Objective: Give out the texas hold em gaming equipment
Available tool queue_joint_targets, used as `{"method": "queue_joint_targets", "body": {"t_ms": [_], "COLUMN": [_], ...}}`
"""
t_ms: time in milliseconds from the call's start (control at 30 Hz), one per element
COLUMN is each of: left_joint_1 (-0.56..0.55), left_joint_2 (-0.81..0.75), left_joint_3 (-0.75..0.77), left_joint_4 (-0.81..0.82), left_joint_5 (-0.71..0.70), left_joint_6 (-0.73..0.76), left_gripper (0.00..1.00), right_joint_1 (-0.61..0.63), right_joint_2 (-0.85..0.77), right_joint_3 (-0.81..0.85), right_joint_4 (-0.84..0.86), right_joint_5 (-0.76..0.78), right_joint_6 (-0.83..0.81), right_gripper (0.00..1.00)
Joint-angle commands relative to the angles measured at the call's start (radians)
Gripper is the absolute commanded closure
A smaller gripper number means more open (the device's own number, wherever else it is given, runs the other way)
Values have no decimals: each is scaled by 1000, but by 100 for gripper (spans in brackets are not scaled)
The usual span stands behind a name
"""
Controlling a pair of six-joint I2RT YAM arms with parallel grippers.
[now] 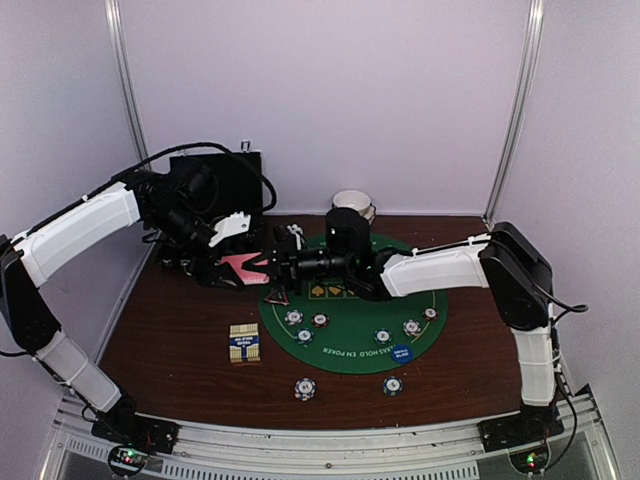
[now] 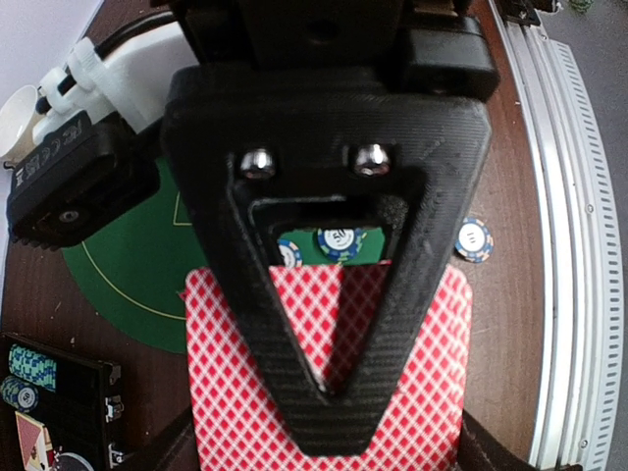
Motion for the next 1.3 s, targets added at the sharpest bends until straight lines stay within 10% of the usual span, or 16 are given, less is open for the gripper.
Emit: {"method": "queue_joint_targets", "body": {"t_ms": [0, 233, 500, 1267], "left_joint_1": [-6, -6, -12, -18], "left_joint_2": [2, -1, -2, -15], "left_joint_3": [15, 2, 3, -20], "left_joint_4": [30, 29, 1, 1], "left_joint_5": [28, 31, 23, -19], "left_joint_6": [13, 34, 81, 65], "left_gripper": [27, 43, 85, 100], "right_joint_1": [6, 7, 7, -21], "right_joint_2": [-2, -1, -2, -106], "right_joint_3": [8, 12, 31, 48], "right_joint_4": [38, 24, -51, -471], "right_joint_5": [-3, -4, -1, 36], "right_joint_6": [-11, -13, -50, -314], "right_gripper": [93, 90, 59, 46]}}
